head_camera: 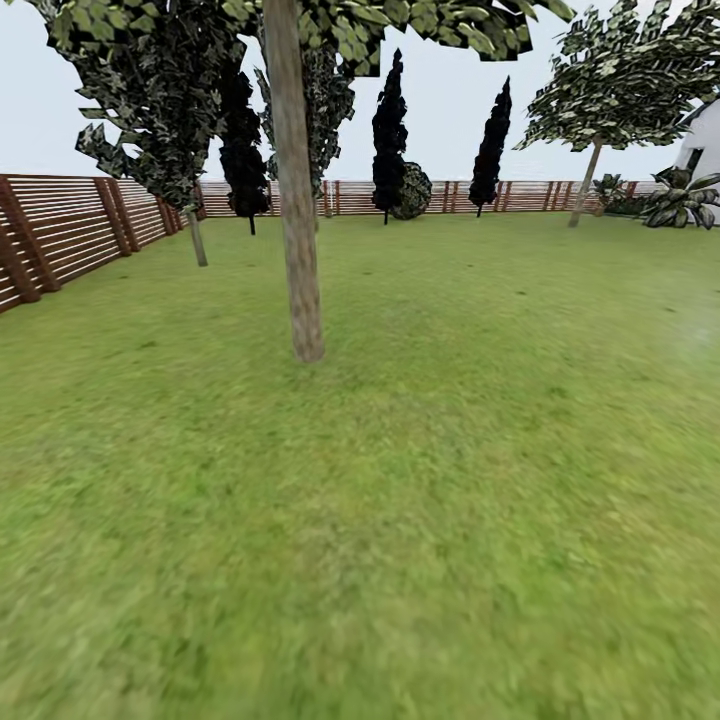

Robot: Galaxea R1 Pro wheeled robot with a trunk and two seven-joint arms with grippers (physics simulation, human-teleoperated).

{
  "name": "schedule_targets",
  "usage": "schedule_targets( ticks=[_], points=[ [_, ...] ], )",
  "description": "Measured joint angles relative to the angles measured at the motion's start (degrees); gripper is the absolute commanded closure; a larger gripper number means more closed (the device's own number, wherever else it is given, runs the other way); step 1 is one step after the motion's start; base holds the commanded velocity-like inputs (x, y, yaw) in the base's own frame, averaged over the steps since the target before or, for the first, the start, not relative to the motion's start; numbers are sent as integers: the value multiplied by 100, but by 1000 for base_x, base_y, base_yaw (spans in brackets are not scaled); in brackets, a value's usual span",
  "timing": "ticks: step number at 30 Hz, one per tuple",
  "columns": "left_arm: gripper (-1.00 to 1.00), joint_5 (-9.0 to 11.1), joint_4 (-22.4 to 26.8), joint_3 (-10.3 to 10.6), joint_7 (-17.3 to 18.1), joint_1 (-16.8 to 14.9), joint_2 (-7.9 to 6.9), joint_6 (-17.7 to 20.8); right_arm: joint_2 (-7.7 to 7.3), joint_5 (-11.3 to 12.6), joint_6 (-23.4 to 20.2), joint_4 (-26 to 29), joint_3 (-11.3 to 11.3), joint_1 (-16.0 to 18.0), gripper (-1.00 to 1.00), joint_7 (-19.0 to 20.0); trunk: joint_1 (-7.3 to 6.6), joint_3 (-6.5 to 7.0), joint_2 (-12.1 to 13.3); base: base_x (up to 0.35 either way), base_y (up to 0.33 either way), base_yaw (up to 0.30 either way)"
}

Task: Take the three Easter eggs out of the wicker basket on the lawn in the garden, then place them on the lawn next to a single tree (choose any tree) so that all three eggs are next to the same tree and none are left in the basket.

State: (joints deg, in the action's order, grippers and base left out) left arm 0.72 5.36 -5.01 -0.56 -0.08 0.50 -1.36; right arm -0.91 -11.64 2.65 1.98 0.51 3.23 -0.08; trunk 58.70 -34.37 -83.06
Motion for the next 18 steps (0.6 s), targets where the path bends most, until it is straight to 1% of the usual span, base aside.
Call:
schedule_targets(
  ticks=[18],
  points=[
    [-100,0,0,-2,0,0,-1,0,4,-6,0,0,0,0,-100,0,0,0,0,326,0,0]
  ],
)
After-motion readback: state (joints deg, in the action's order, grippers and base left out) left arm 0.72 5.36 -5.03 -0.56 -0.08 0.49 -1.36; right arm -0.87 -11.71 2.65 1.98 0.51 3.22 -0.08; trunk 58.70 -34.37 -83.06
